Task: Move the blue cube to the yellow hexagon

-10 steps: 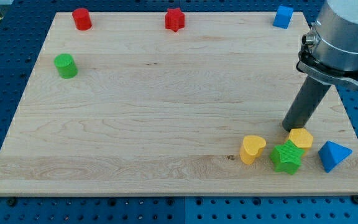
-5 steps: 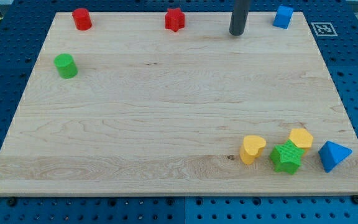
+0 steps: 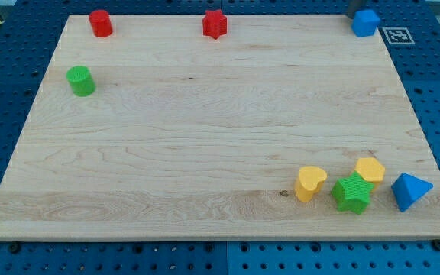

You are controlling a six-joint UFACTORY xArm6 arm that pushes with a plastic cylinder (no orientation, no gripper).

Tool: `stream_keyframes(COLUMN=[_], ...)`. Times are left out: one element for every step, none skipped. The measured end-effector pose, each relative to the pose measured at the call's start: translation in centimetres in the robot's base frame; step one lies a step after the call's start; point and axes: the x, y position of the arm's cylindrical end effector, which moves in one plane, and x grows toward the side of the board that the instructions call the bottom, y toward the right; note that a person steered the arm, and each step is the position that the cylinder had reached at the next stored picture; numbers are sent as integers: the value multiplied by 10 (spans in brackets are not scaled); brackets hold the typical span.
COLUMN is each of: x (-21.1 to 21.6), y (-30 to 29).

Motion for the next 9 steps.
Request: stream_keyframes(x=[0, 0, 0, 0, 2, 11, 23, 35, 46], y=[0, 0, 2, 6, 11, 11, 11, 11, 11])
